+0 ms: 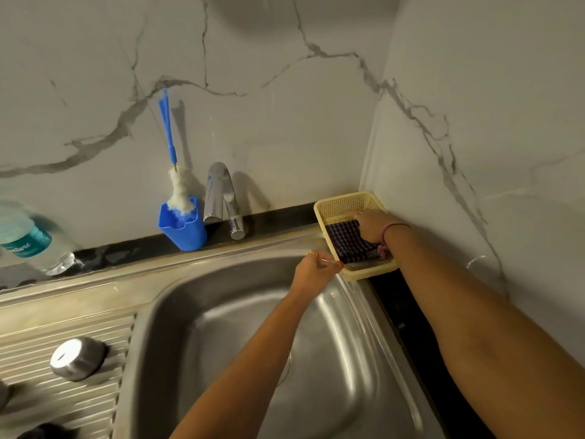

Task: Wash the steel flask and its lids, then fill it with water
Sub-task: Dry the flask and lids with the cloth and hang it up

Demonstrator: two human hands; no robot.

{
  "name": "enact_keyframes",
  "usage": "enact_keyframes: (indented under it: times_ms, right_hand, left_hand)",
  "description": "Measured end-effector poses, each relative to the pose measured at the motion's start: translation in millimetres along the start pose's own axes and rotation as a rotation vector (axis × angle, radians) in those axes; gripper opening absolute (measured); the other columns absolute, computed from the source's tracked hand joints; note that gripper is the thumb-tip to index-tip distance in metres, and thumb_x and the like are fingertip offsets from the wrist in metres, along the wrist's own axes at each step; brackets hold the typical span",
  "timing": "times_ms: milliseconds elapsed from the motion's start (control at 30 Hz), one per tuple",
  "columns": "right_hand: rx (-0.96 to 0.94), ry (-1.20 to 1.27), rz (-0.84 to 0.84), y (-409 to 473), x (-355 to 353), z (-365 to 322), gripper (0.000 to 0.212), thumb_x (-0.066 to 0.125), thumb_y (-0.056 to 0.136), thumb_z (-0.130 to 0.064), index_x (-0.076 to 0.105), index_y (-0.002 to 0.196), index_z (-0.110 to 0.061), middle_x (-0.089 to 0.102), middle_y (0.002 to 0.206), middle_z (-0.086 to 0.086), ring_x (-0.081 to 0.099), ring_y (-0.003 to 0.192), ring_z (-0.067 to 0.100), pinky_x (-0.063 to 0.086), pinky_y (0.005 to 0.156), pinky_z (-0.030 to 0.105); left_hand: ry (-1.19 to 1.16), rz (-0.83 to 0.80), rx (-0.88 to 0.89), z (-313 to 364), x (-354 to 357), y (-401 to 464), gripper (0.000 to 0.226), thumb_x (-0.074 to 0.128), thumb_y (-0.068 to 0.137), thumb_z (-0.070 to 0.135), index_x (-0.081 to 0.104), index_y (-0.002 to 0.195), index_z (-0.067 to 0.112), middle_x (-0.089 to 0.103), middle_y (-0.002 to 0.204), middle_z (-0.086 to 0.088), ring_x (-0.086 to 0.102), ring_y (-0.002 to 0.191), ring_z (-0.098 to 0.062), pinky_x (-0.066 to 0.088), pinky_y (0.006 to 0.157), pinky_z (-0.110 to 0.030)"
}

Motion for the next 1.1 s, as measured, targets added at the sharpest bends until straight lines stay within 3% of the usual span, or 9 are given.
enact_keyframes:
  times_ms: [100,200,333,433,567,667,867,967,1100]
  right_hand:
    - [0.018,-0.133,-0.034,2,3,-4,0.072,0.038,0.088,-0.009,0.018,0.152,-0.035,0.033,0.153,0.009,0.034,0.136,0.033,0.031,0.111,0.053]
    - [0.046,-0.238,-0.020,2,-1,-9,0.061,0.040,0.092,-0.016,0.027,0.150,-0.030,0.032,0.153,0.006,0.025,0.140,0.031,0.018,0.113,0.056]
    - [0.026,-0.305,0.054,4,-9,-15,0.035,0.048,0.090,-0.024,0.057,0.123,-0.020,0.049,0.131,0.008,0.037,0.128,0.029,0.024,0.106,0.053]
    - [-0.039,-0.285,0.174,-10,-26,-21,0.014,0.053,0.086,-0.032,0.056,0.085,-0.019,0.059,0.104,0.005,0.052,0.099,0.024,0.034,0.094,0.044]
    - [-0.042,0.025,0.188,-37,-53,-26,0.028,0.063,0.080,-0.033,0.051,0.062,-0.016,0.051,0.063,0.000,0.050,0.065,0.019,0.037,0.066,0.029]
    - [-0.016,0.280,0.253,-60,-69,-28,0.027,0.068,0.075,-0.026,0.057,0.060,-0.007,0.055,0.061,0.008,0.054,0.060,0.022,0.041,0.054,0.028]
    - [0.009,0.542,0.491,-132,-108,-45,0.023,0.060,0.085,-0.025,0.058,0.081,-0.002,0.056,0.072,0.009,0.051,0.062,0.018,0.036,0.051,0.024]
    - [0.028,0.791,0.428,-163,-110,-56,0.028,0.060,0.086,-0.023,0.062,0.095,0.003,0.065,0.087,0.014,0.060,0.074,0.020,0.050,0.064,0.031]
    - [0.015,1.300,0.228,-201,-83,-78,0.010,0.065,0.086,-0.017,0.064,0.090,-0.008,0.069,0.093,0.011,0.067,0.084,0.025,0.058,0.079,0.042]
  left_hand:
    - [-0.042,0.006,0.006,-4,2,4,0.017,0.074,0.088,0.023,0.060,0.095,0.018,0.066,0.090,-0.001,0.060,0.080,-0.012,0.050,0.070,-0.023]
    - [-0.082,0.026,0.011,-6,2,5,0.016,0.075,0.088,0.020,0.059,0.089,0.021,0.064,0.087,-0.002,0.059,0.074,-0.010,0.050,0.069,-0.022]
    - [-0.159,0.038,0.002,-10,6,4,0.015,0.073,0.089,0.015,0.058,0.091,0.020,0.064,0.084,-0.001,0.058,0.069,-0.008,0.049,0.069,-0.023]
    - [-0.187,0.041,-0.006,-11,7,2,0.015,0.072,0.089,0.014,0.059,0.092,0.020,0.065,0.085,-0.002,0.058,0.071,-0.009,0.048,0.070,-0.023]
    - [-0.227,0.049,-0.024,-7,6,-3,0.013,0.070,0.091,0.009,0.060,0.090,0.018,0.063,0.081,-0.001,0.055,0.070,-0.008,0.044,0.061,-0.015]
    - [-0.234,0.061,-0.045,-3,7,-9,0.010,0.069,0.092,0.012,0.062,0.089,0.019,0.063,0.073,0.007,0.055,0.070,-0.008,0.044,0.059,-0.016]
    - [-0.170,0.063,-0.053,14,-3,-36,0.012,0.063,0.097,0.026,0.065,0.102,0.016,0.060,0.085,0.001,0.052,0.071,-0.010,0.047,0.067,-0.027]
    - [-0.326,0.041,-0.027,21,-12,-61,0.019,0.060,0.098,0.027,0.065,0.110,0.013,0.062,0.094,-0.002,0.054,0.077,-0.010,0.046,0.067,-0.023]
    - [-0.742,-0.077,-0.018,25,-23,-102,0.041,0.055,0.098,0.040,0.064,0.122,0.008,0.069,0.100,-0.005,0.062,0.087,-0.016,0.048,0.079,-0.030]
Point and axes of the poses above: each hand's wrist, its own y-axis towards the middle knuckle, its own x-axis out of the palm, z = x × y, the point moved 4 cm from there along y, towards the middle knuckle
